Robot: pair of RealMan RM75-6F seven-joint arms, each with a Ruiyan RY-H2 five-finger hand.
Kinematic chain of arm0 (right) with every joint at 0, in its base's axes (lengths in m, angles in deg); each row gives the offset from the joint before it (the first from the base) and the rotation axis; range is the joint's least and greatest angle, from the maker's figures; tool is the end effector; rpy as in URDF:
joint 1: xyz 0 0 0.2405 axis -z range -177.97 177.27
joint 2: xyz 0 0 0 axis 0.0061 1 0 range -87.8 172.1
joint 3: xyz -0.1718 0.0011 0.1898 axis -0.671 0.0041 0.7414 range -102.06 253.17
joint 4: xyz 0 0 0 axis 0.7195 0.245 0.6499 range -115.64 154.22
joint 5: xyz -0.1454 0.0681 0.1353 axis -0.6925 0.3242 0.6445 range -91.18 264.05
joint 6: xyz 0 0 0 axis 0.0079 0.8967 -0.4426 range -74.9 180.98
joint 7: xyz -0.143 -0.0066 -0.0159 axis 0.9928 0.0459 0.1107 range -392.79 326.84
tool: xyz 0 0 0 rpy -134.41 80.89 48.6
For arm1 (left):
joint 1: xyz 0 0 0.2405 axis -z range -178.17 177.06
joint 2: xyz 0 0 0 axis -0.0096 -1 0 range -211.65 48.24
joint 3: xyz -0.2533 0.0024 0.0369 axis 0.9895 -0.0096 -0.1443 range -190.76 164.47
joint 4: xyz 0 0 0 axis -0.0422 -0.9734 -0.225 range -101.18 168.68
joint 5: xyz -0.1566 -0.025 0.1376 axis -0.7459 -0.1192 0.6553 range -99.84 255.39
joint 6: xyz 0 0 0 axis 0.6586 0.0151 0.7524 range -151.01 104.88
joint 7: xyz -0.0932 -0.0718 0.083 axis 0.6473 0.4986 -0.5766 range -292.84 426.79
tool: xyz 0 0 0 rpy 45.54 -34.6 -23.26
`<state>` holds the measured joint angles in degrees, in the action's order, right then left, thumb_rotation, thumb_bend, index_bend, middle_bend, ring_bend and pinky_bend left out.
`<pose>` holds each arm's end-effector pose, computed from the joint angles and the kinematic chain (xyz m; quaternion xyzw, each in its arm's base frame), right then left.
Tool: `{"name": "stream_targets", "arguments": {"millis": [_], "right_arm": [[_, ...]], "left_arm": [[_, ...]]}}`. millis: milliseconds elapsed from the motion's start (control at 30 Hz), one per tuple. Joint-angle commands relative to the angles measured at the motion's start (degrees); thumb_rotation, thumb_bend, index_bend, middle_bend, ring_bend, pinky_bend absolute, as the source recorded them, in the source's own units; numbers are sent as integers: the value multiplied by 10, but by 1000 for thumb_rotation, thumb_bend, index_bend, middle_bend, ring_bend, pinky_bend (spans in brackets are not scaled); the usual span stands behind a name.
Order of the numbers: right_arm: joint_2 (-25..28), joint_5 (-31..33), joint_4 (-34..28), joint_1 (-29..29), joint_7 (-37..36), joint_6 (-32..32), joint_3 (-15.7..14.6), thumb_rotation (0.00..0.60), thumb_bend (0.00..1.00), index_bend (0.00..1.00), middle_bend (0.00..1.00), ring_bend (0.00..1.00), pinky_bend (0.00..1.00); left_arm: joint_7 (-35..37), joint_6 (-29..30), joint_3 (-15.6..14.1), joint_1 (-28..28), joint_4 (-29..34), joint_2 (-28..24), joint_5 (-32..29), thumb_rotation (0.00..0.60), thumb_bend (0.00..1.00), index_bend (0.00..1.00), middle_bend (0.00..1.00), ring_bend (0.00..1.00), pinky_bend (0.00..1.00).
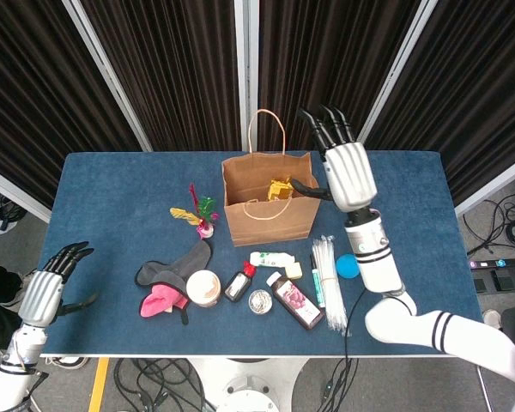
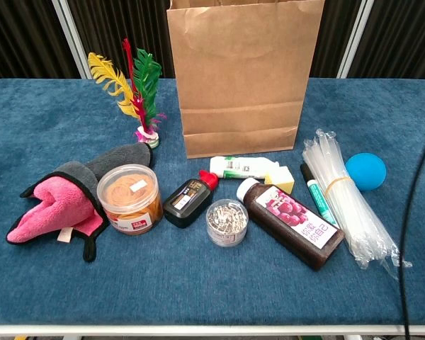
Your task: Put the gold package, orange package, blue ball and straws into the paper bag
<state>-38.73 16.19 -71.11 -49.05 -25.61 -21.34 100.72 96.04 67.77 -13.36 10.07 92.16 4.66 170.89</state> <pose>-0.0457 -0.3915 0.1204 0.5735 -0.2765 0.6453 0.4221 -0.3363 0.2086 0.0819 -0.5850 -0.4117 -0.5255 0.4606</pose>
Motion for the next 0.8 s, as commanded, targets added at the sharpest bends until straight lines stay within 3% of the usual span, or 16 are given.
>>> {"name": "stream_targets", "arguments": {"millis": [33, 167, 267, 400, 633, 800], "right_arm": [[97, 15, -95, 70, 76, 13, -60, 600, 0, 212, 234, 111, 209], [153, 100, -156, 102, 171, 60, -117, 600, 0, 245, 204, 115, 238], [140, 135, -153, 123, 185, 66, -151, 600, 0, 246, 229, 142, 240], [85, 155, -100, 157, 151, 67, -183, 600, 0, 245, 260, 209, 251], [0, 134, 25, 185, 75, 83, -198, 600, 0, 243, 279, 218, 254], [-29, 122, 61, 191, 44, 102, -195, 600, 0, 243, 279, 218, 254]], "left_arm": [[-1, -2, -1, 1, 2, 1, 2, 600, 238, 241, 232, 151, 239], [-3, 1, -1, 2, 6, 4, 5, 600, 238, 241, 232, 151, 239], [-4, 2, -4, 1, 8, 4, 6, 600, 239, 242, 231, 151, 239], [-2, 2, -6, -2, 8, 3, 6, 600, 238, 242, 232, 151, 239], [-1, 6, -7, -4, 8, -3, 8, 600, 239, 242, 232, 151, 239], [-2, 6, -7, -5, 8, -2, 7, 600, 239, 241, 231, 151, 239]]}}
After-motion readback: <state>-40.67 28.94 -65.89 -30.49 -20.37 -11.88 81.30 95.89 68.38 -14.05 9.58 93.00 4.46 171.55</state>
